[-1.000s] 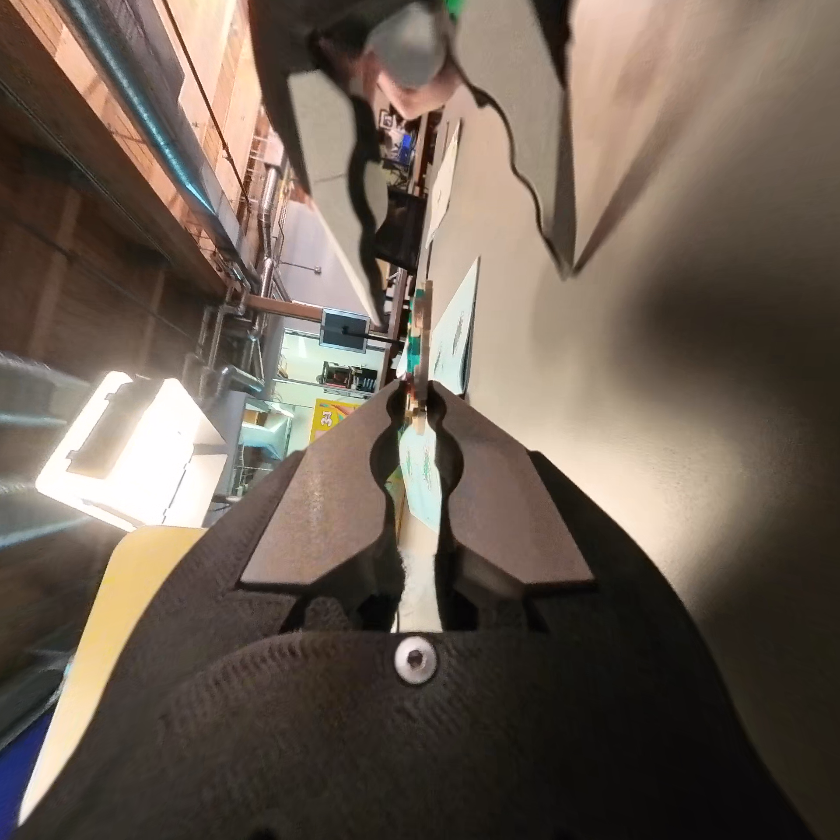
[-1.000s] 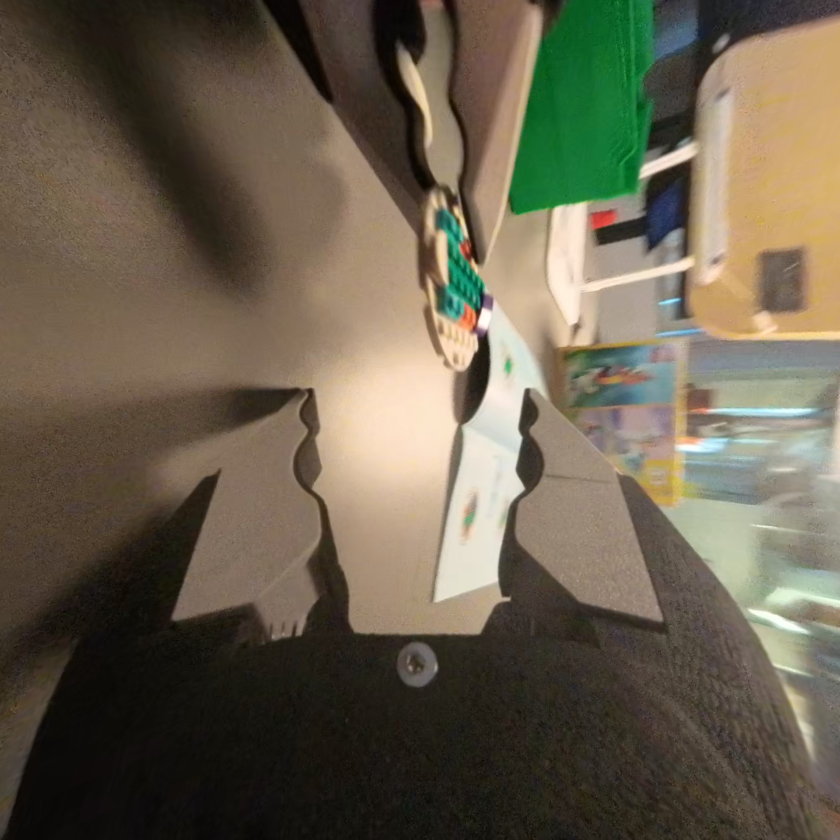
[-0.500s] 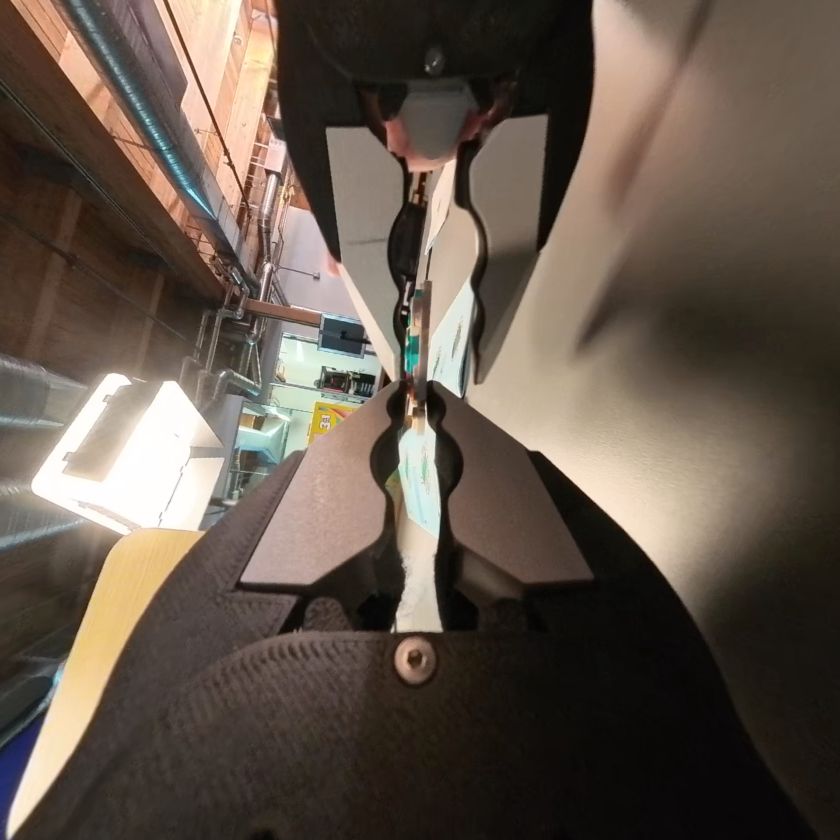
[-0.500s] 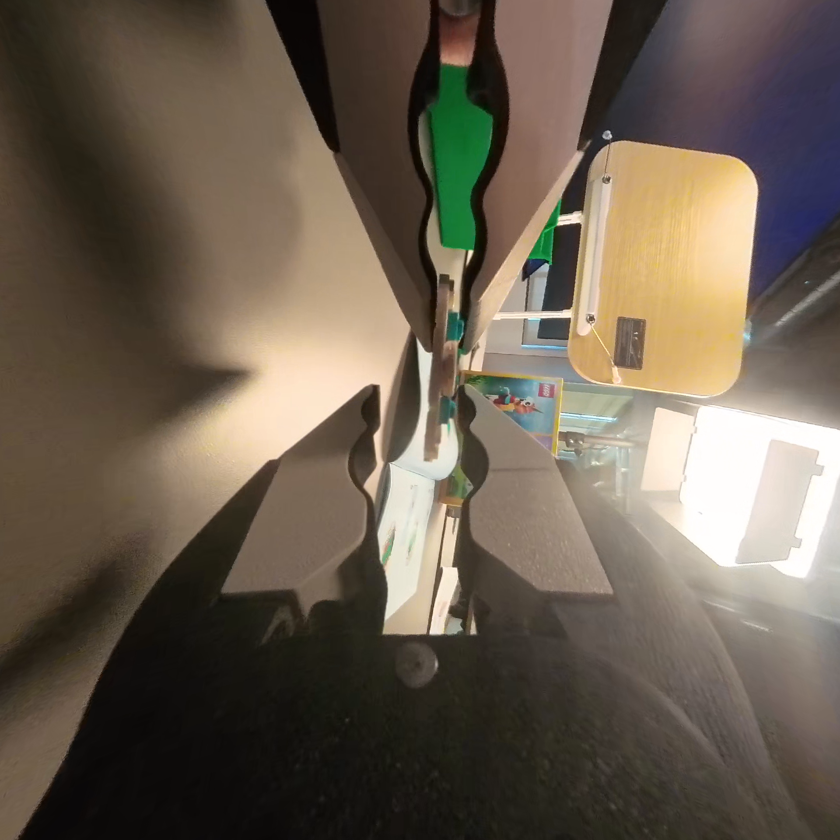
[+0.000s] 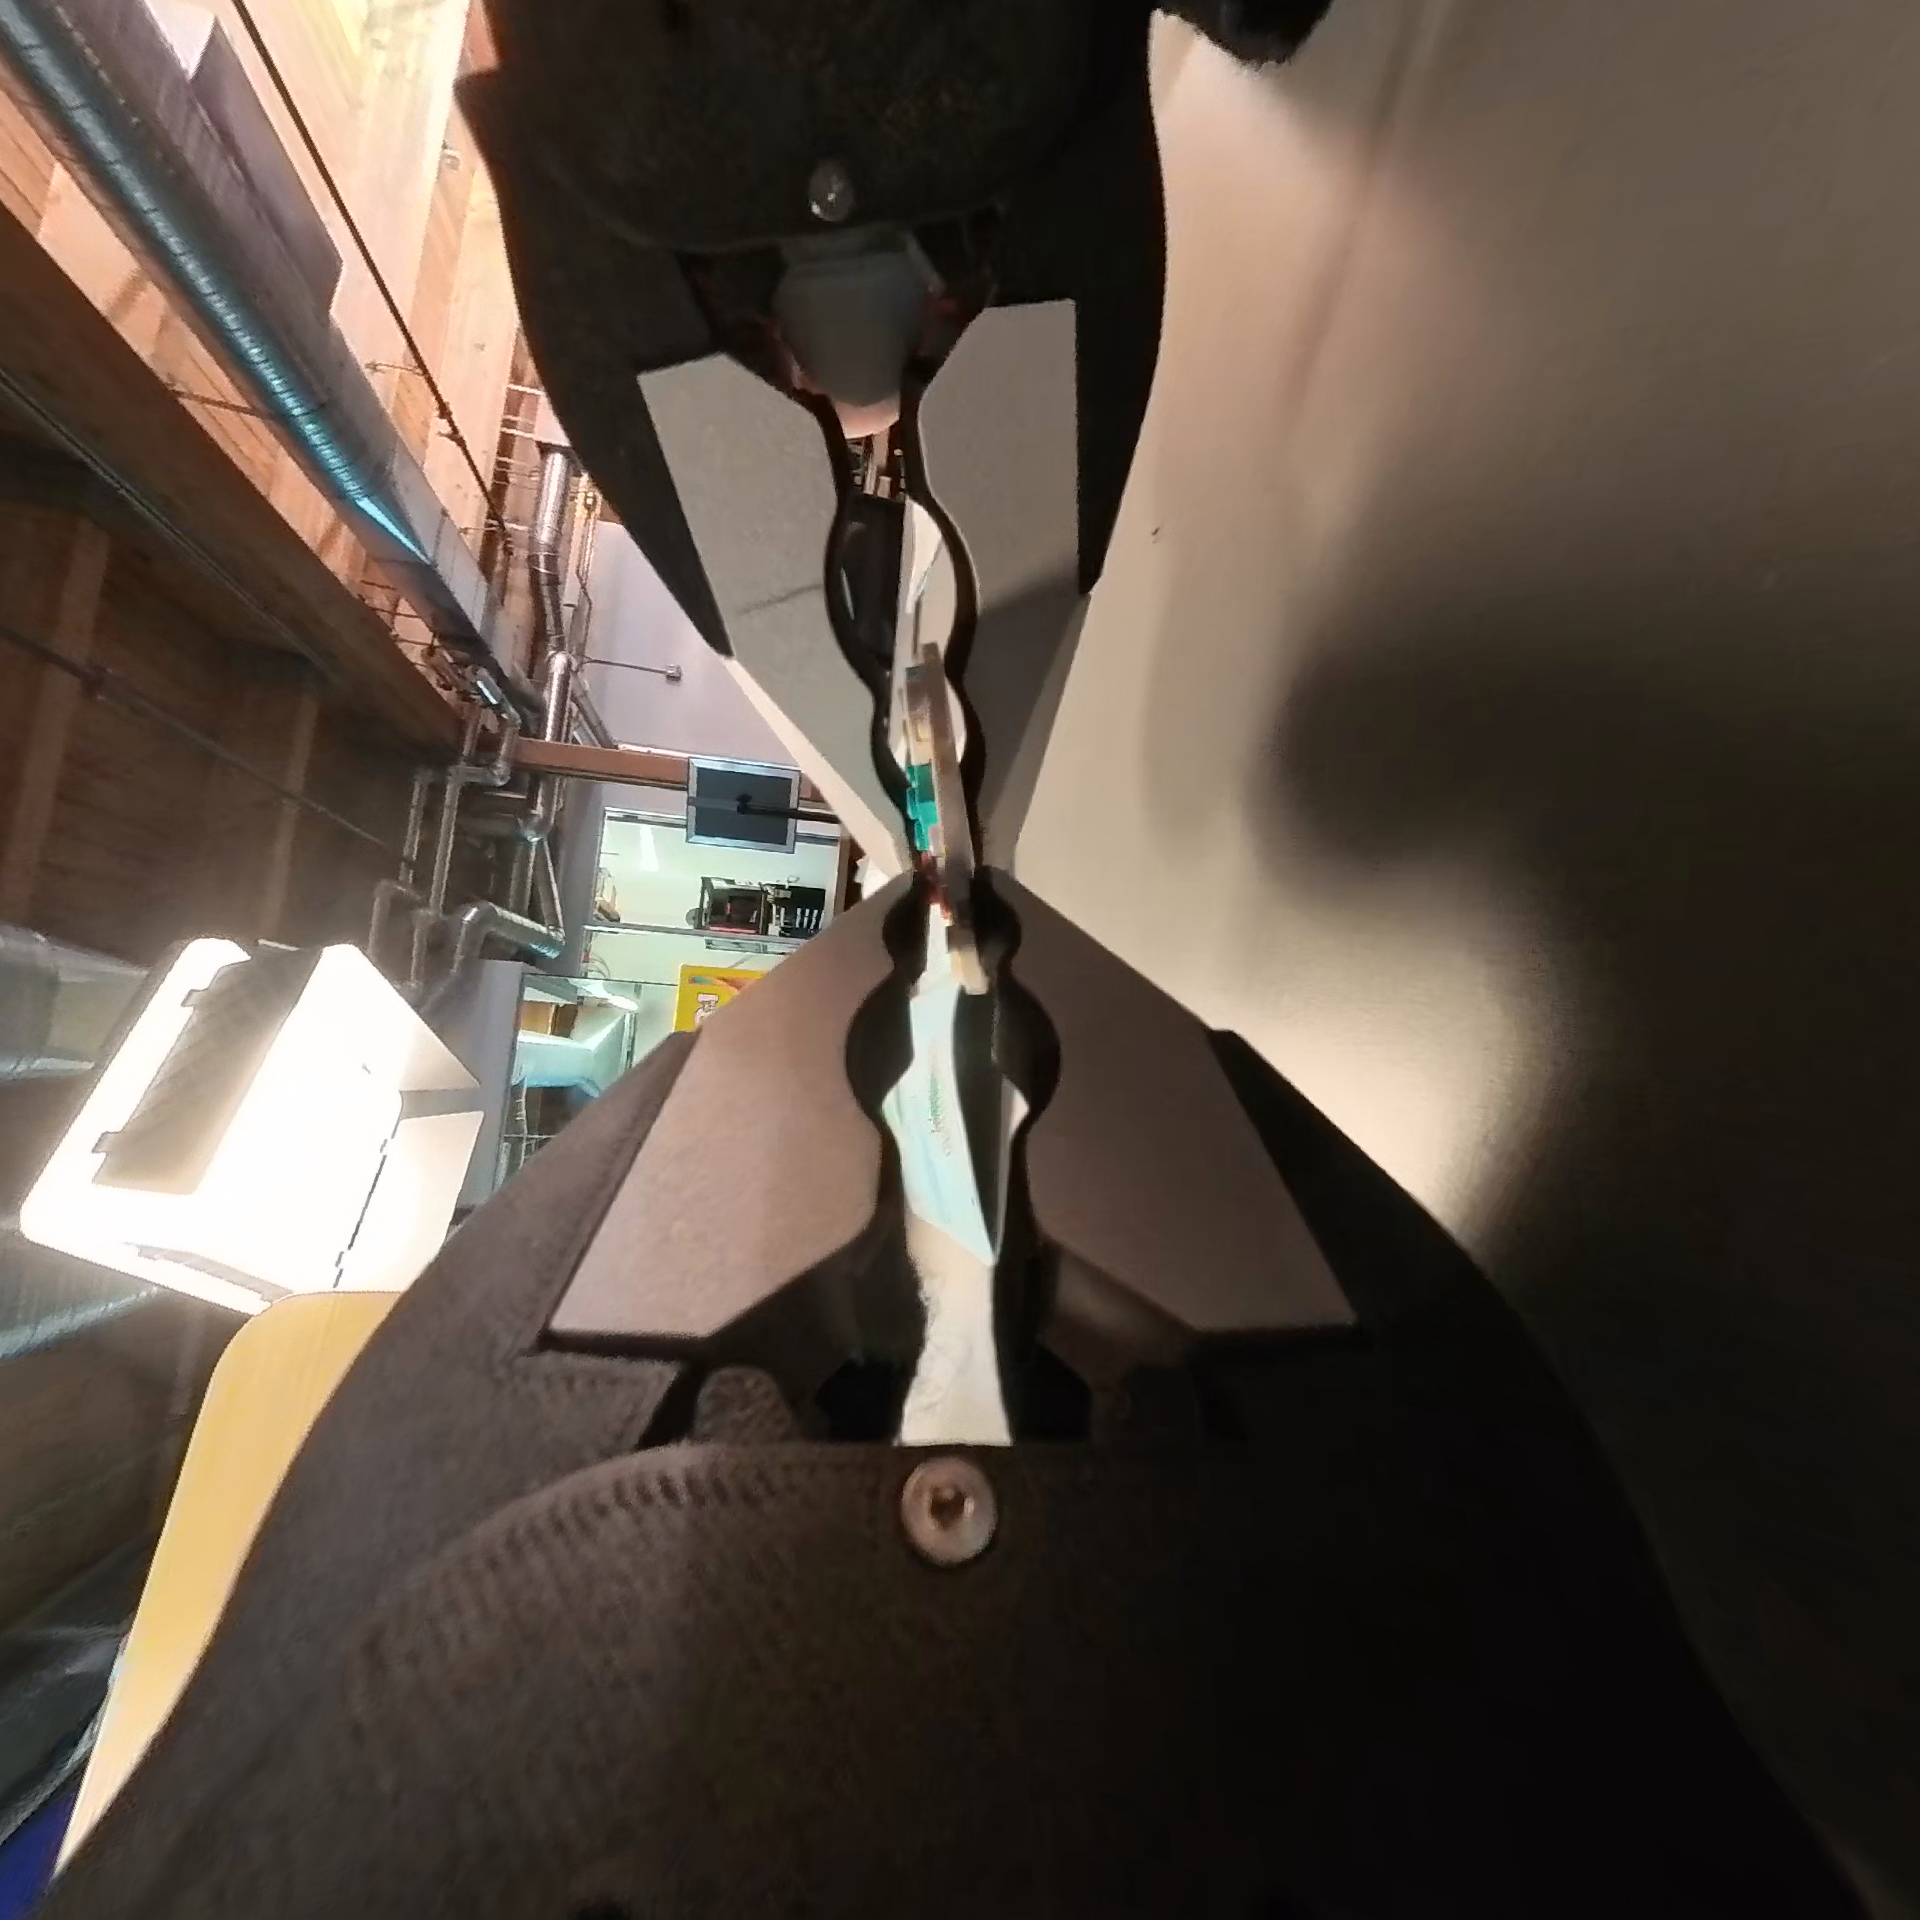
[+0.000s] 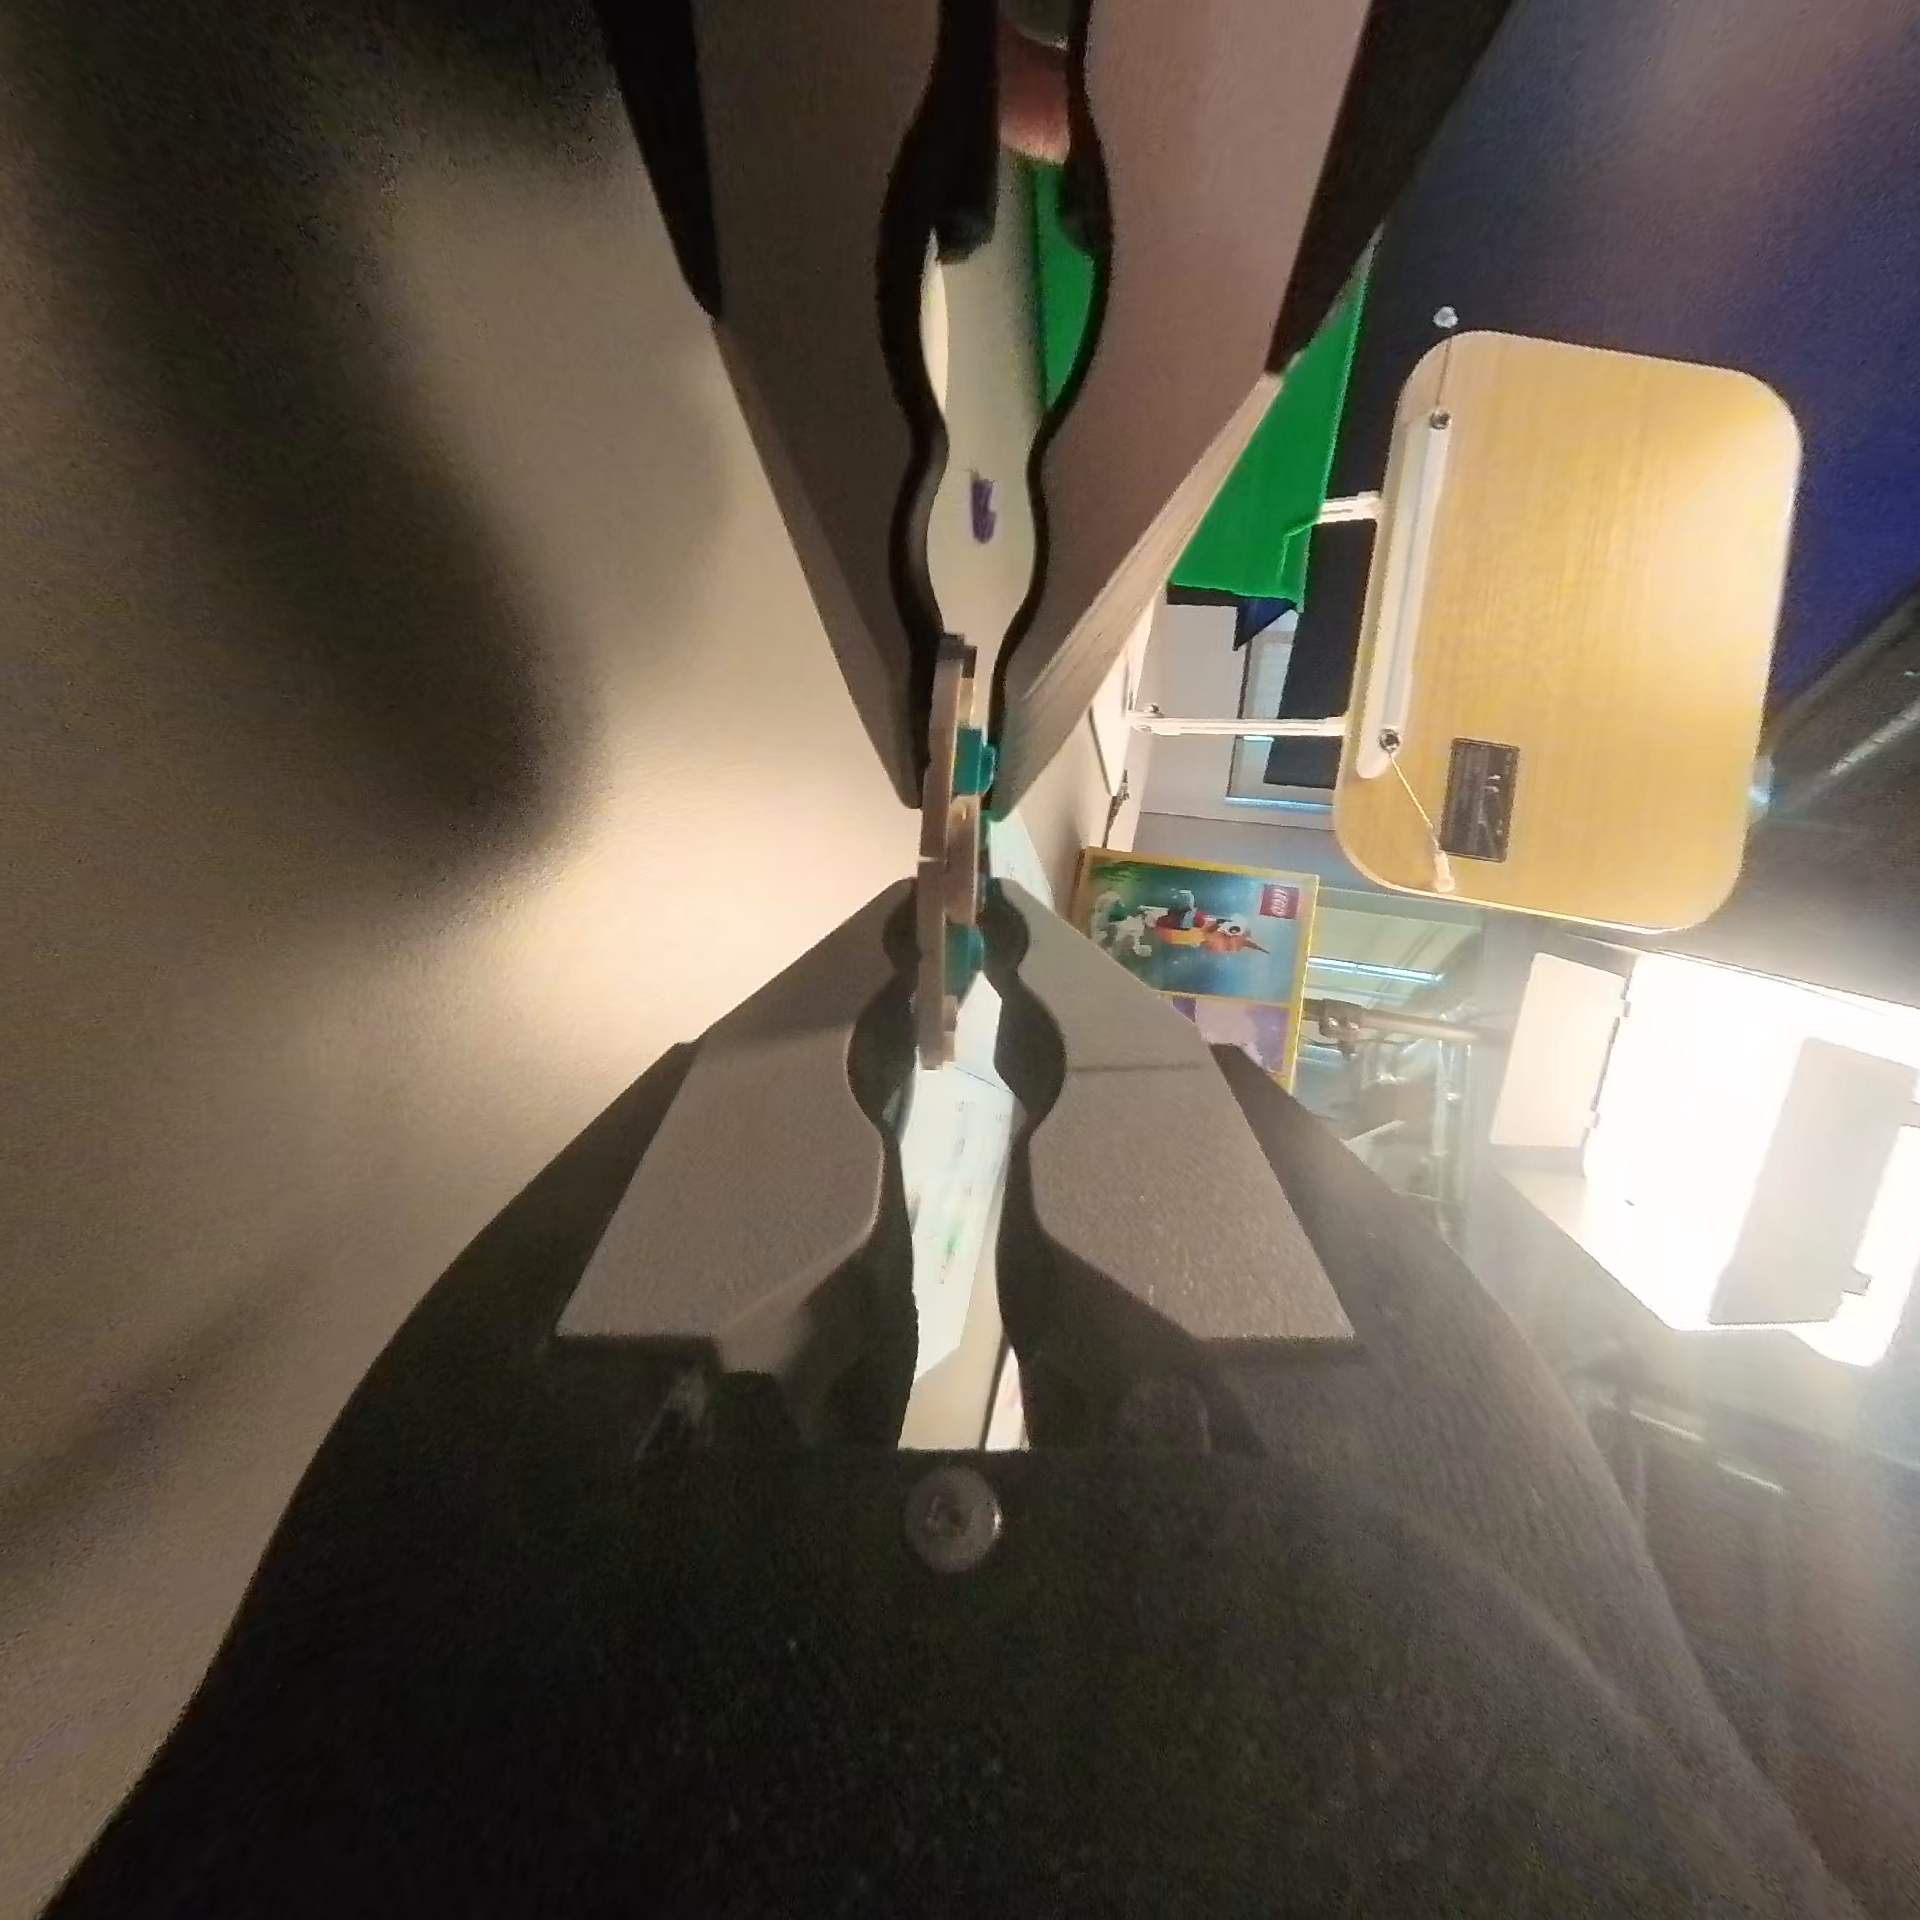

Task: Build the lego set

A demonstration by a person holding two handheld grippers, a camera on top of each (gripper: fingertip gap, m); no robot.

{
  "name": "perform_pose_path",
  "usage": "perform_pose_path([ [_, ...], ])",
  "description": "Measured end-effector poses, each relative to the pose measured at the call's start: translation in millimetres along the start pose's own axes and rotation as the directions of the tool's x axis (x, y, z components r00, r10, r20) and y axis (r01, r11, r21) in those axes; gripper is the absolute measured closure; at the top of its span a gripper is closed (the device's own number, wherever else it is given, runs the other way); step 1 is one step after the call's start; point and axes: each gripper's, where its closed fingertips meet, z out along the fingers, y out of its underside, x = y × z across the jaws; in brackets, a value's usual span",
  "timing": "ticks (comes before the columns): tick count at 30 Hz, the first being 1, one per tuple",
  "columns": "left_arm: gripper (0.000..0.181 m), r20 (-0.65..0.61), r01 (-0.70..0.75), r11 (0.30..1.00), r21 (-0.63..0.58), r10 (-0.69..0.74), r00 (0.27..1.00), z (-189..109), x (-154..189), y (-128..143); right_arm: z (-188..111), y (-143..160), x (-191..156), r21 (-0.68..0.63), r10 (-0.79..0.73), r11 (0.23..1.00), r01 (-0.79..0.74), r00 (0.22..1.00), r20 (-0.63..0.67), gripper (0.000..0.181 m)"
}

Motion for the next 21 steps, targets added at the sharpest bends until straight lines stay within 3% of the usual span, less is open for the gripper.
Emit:
perform_pose_path([
  [4, 0.174, -0.021, -0.009, 1.000, 0.005, 0.009, 1.000, 1, 4, -1, 0, 0, -5, 0.024, -0.055, 0.998, 0.054, 0.998, 0.038, 0.172],
  [9, 0.173, -0.049, -0.050, 0.999, 0.015, 0.051, 0.997, 1, 12, -5, -3, -1, -14, 0.076, -0.272, 0.961, 0.266, 0.958, 0.092, 0.172],
  [11, 0.173, -0.055, -0.047, 0.999, 0.017, 0.048, 0.997, 2, 13, -6, -4, -1, -16, 0.083, -0.255, 0.966, 0.247, 0.960, 0.118, 0.172],
  [13, 0.173, -0.051, -0.023, 1.000, 0.020, 0.024, 0.998, 2, 11, -6, -3, -1, -14, 0.082, -0.179, 0.982, 0.169, 0.974, 0.137, 0.172],
  [15, 0.173, -0.042, 0.034, 0.999, 0.025, -0.033, 0.999, 1, 5, -4, -3, -2, -10, 0.078, 0.019, 0.996, -0.033, 0.985, 0.172, 0.172],
  [18, 0.174, -0.033, 0.144, 0.988, 0.049, -0.143, 0.989, 0, -4, -1, -3, -2, -5, 0.062, 0.252, 0.960, -0.272, 0.941, 0.225, 0.149],
  [21, 0.174, -0.058, 0.220, 0.973, 0.073, -0.216, 0.975, -1, -5, -1, -3, -2, -4, 0.065, 0.318, 0.938, -0.341, 0.919, 0.235, 0.142],
])
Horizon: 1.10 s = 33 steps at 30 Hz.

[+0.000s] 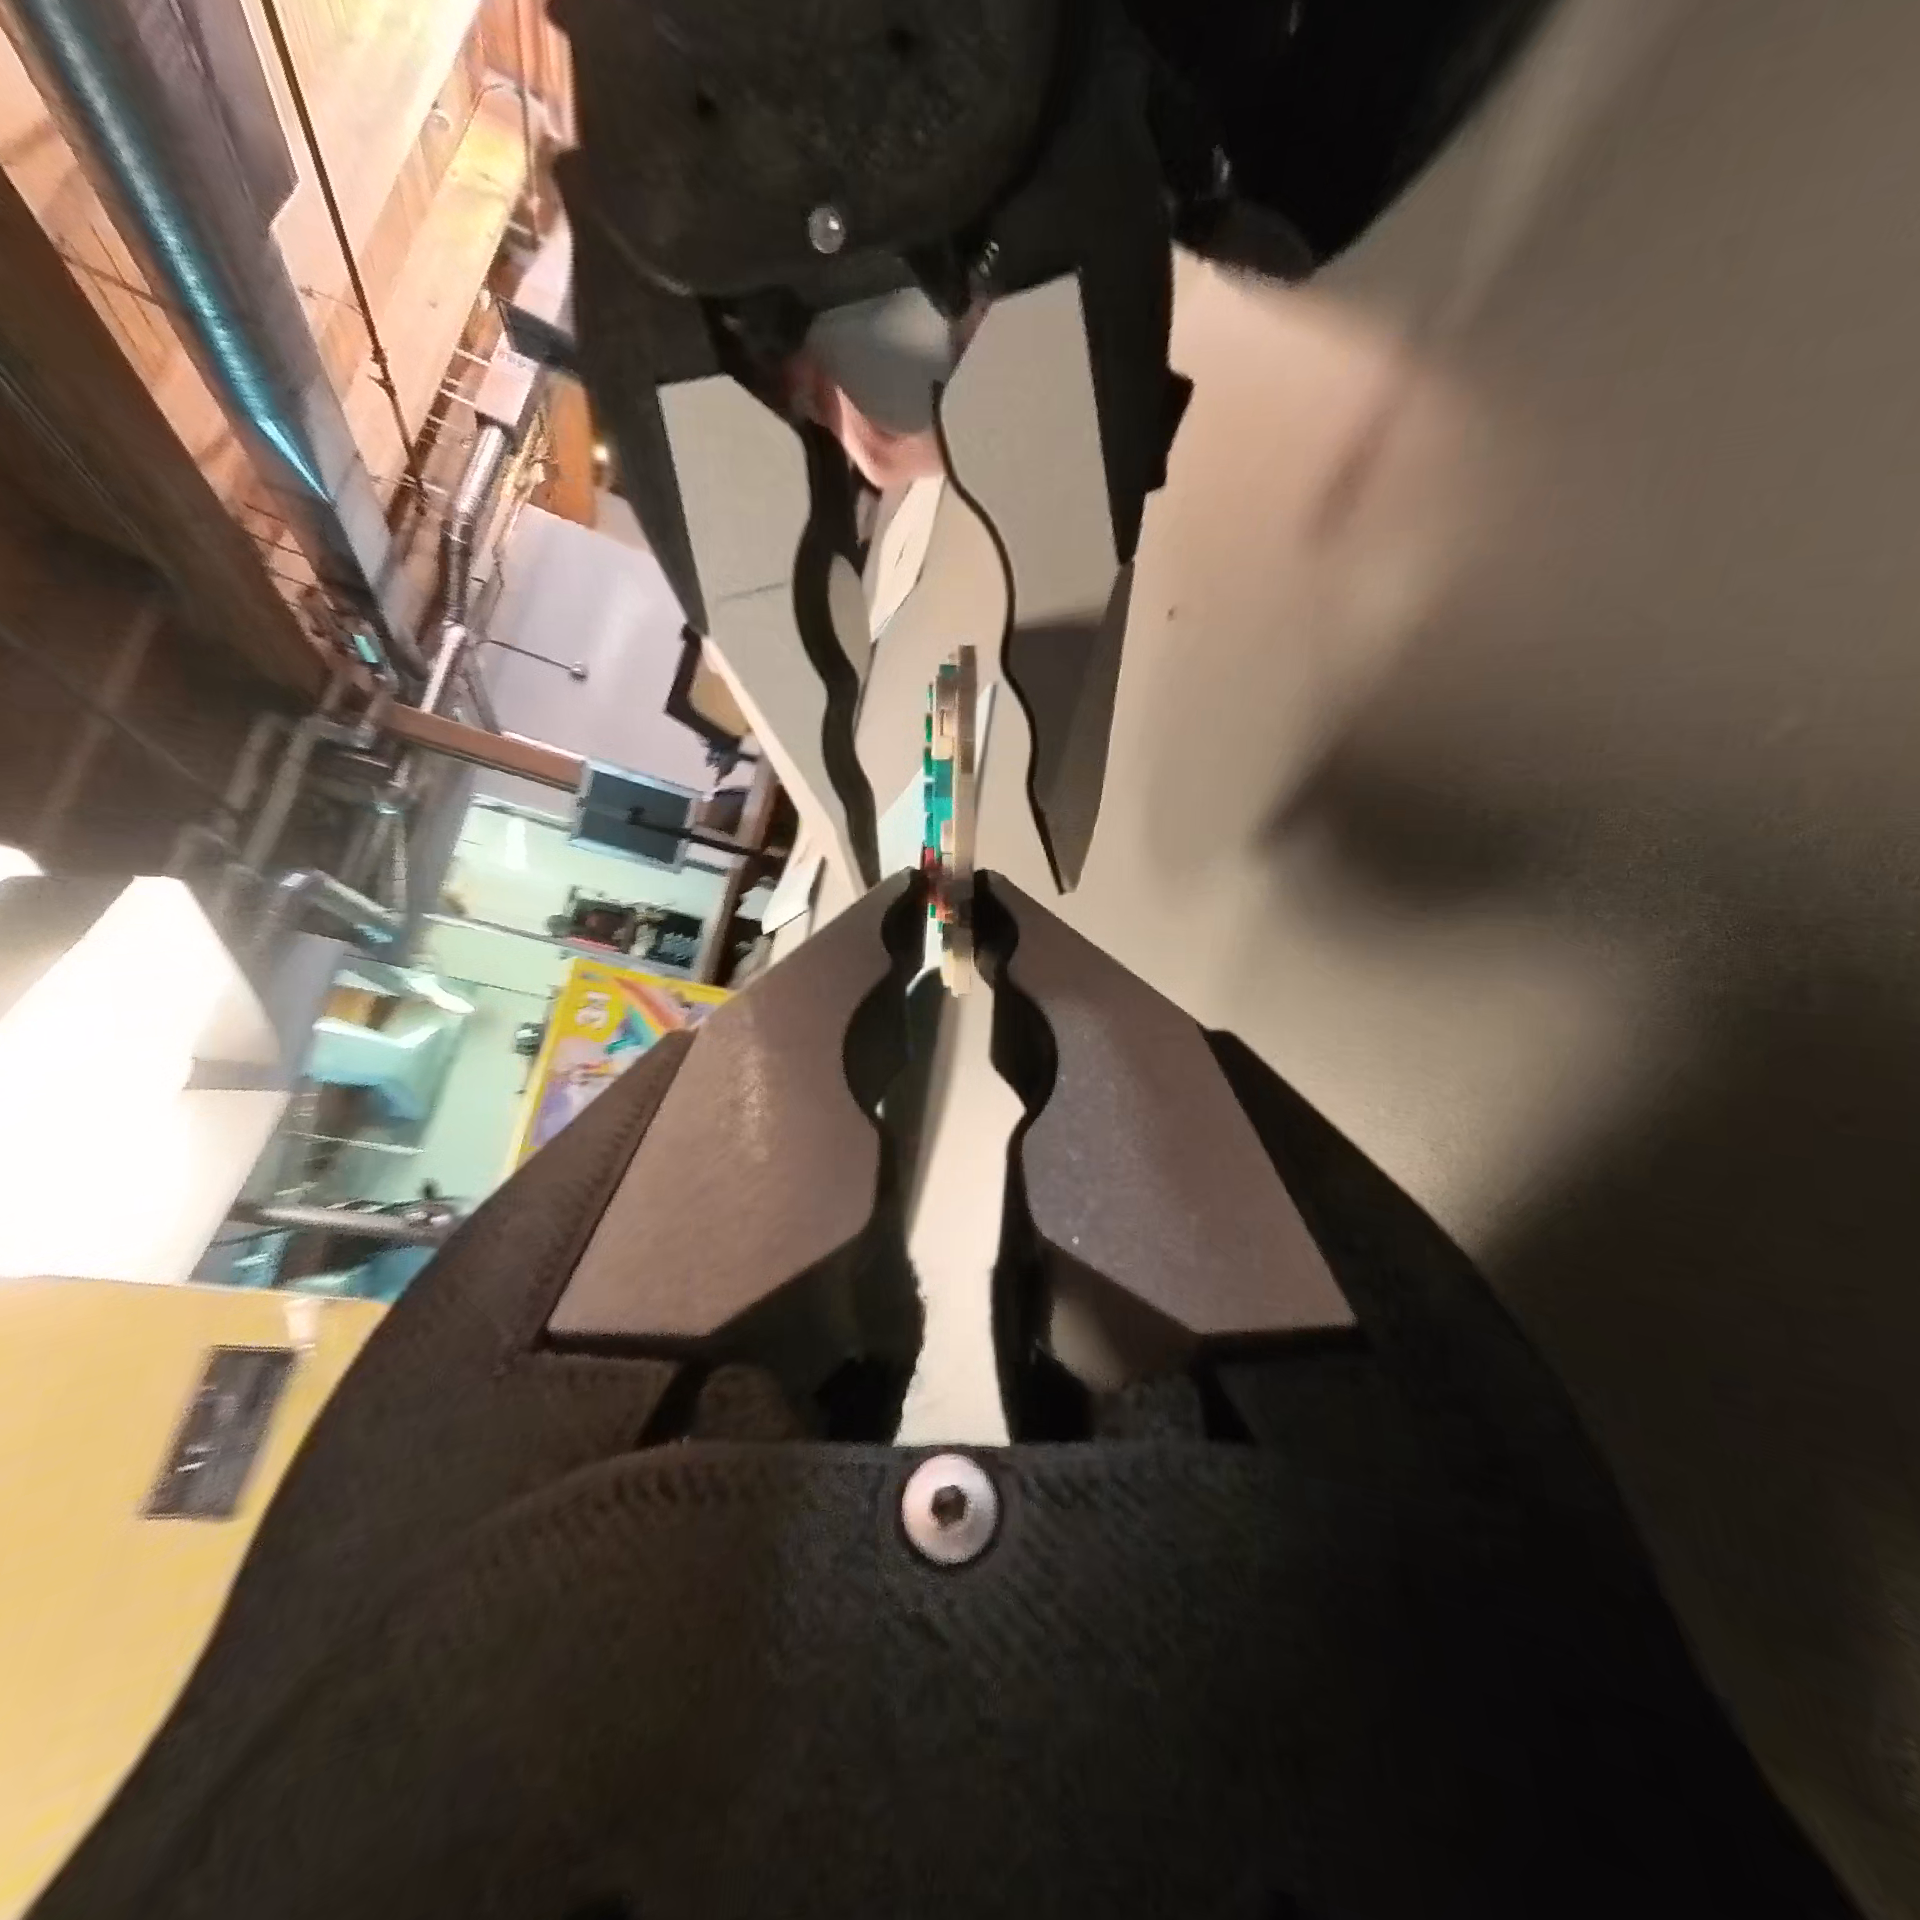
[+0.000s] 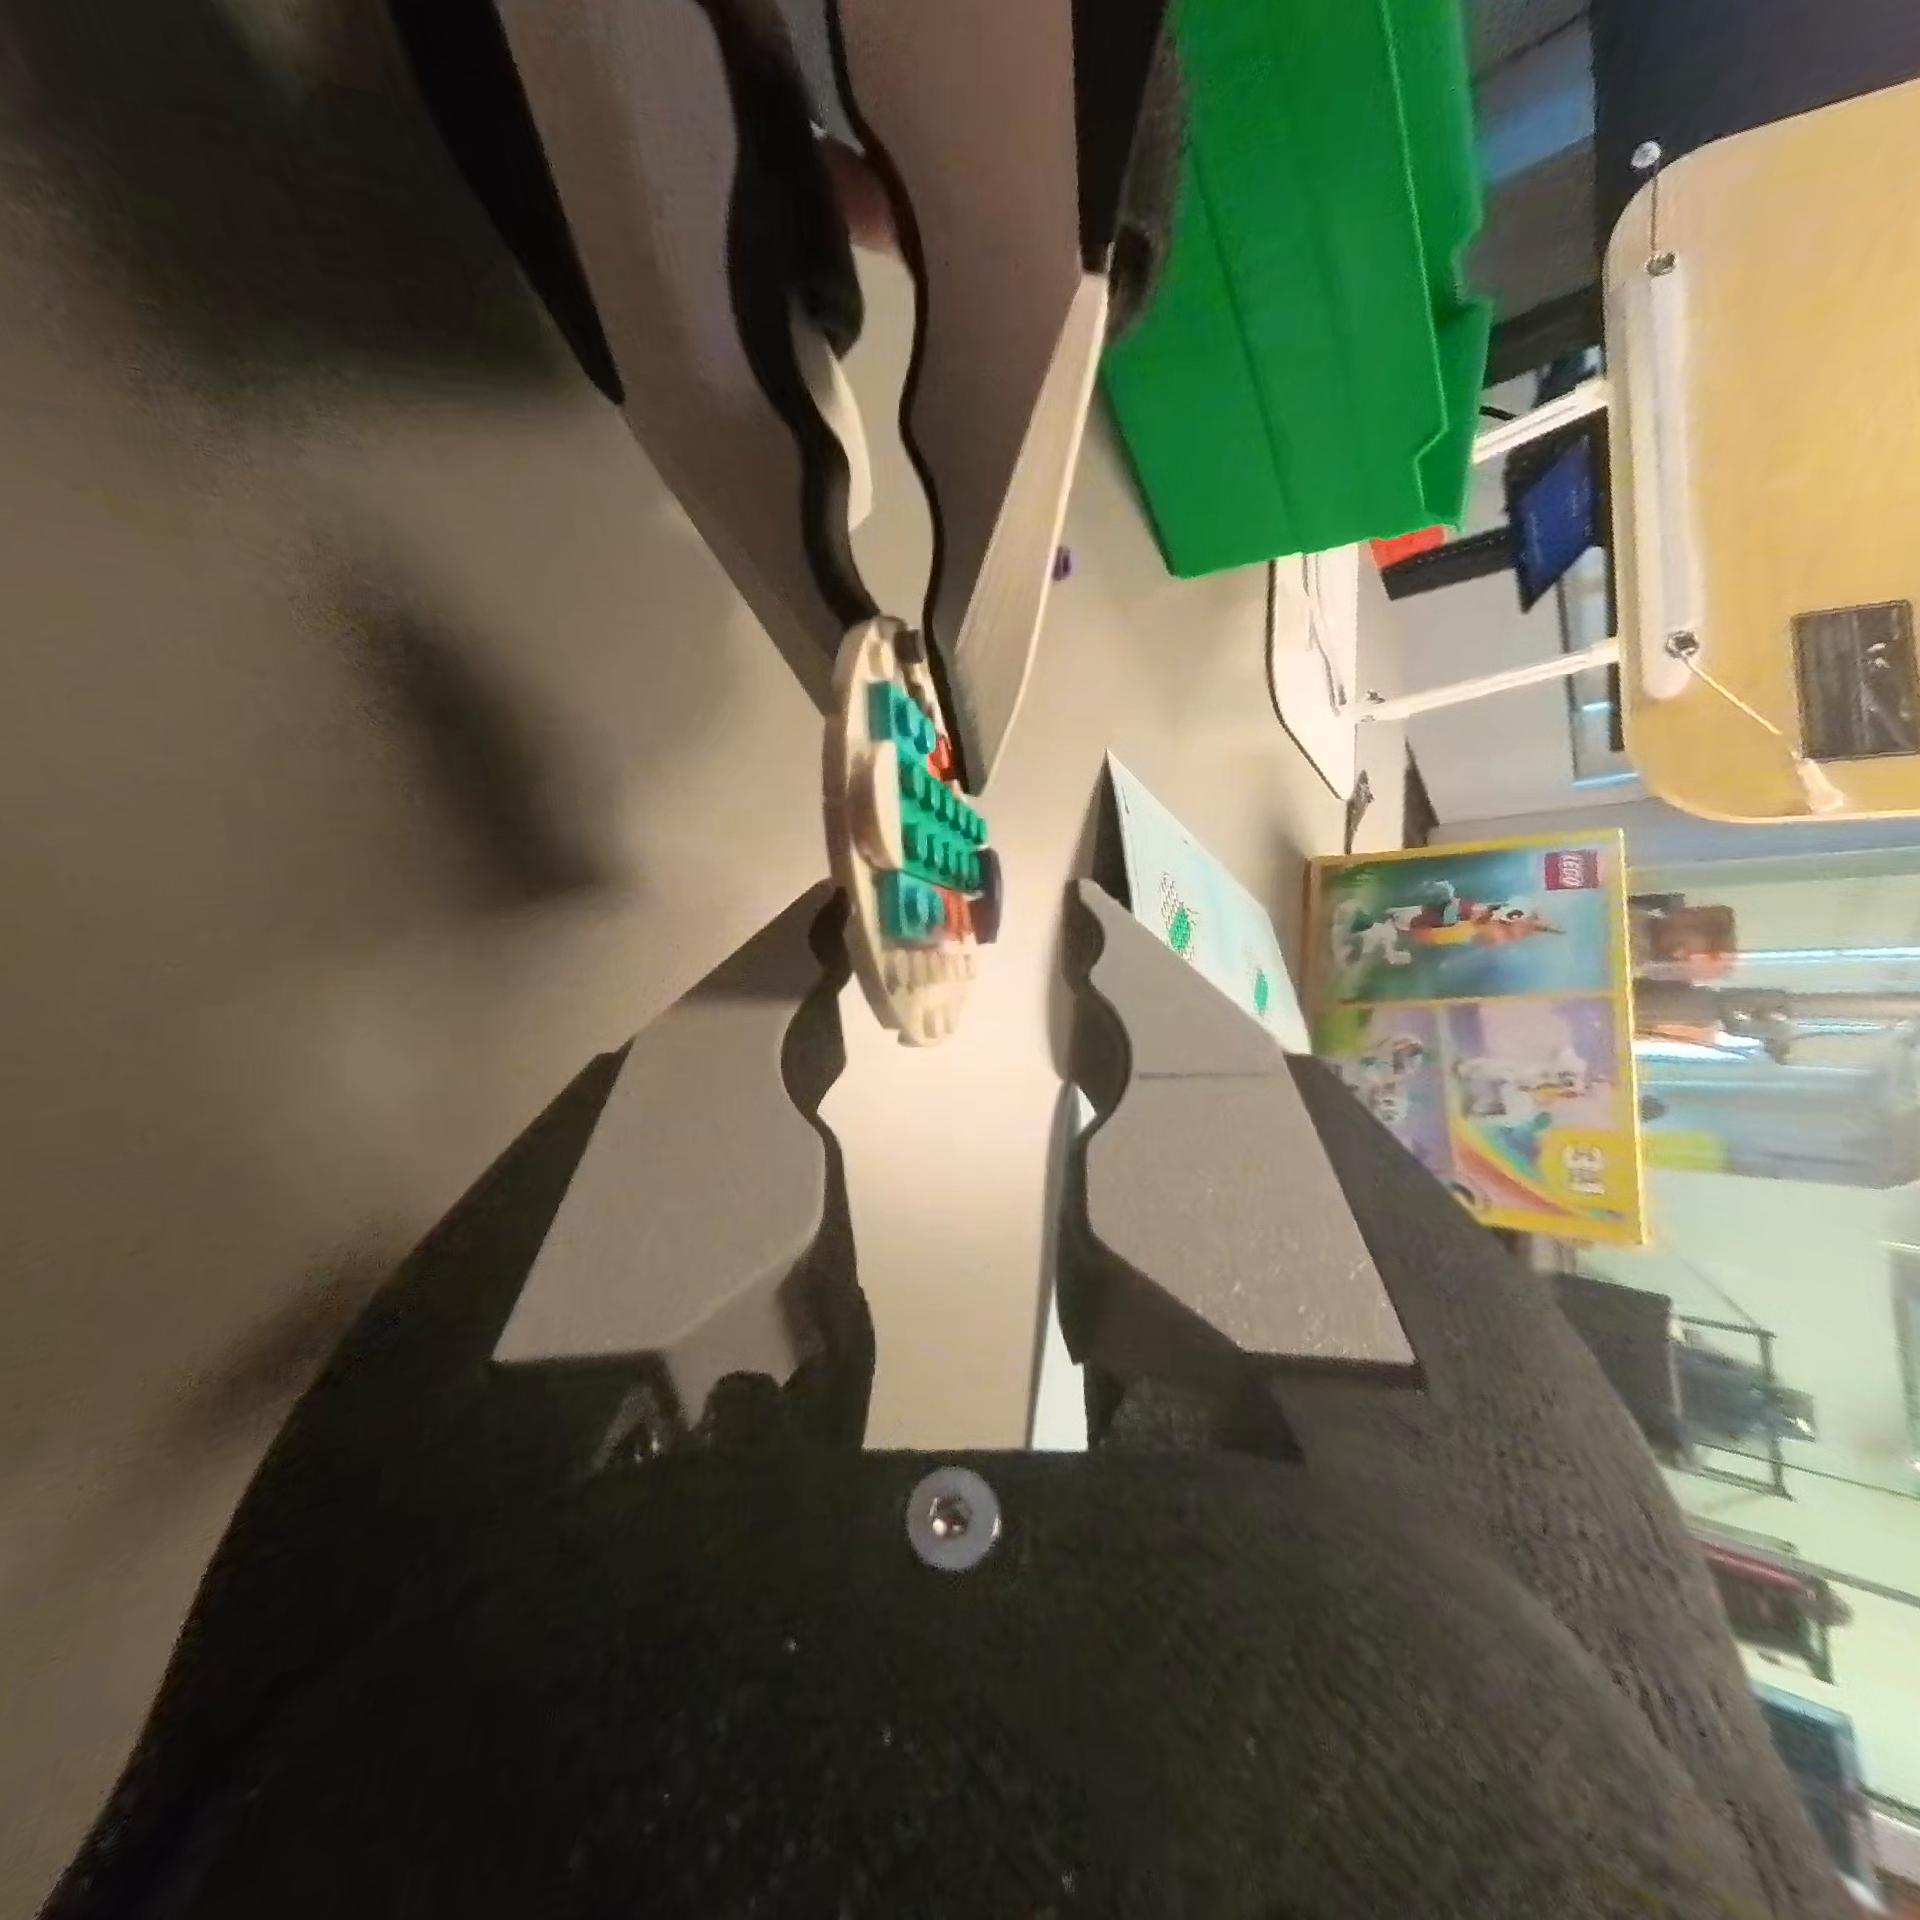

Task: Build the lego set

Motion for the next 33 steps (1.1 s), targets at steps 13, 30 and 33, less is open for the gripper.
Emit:
perform_pose_path([
  [13, 0.174, -0.039, 0.202, 0.975, 0.093, -0.199, 0.979, -7, -11, -4, -7, -4, 9, 0.055, 0.043, 0.998, -0.041, 0.999, -0.031, 0.174],
  [30, 0.174, -0.057, 0.154, 0.984, 0.093, -0.149, 0.987, -7, -6, -7, -9, -2, 3, -0.037, -0.103, 0.994, 0.101, 0.993, -0.064, 0.174],
  [33, 0.174, -0.054, 0.160, 0.983, 0.092, -0.156, 0.986, -8, -7, -6, -8, -2, 2, -0.036, -0.090, 0.995, 0.088, 0.994, -0.061, 0.170],
])
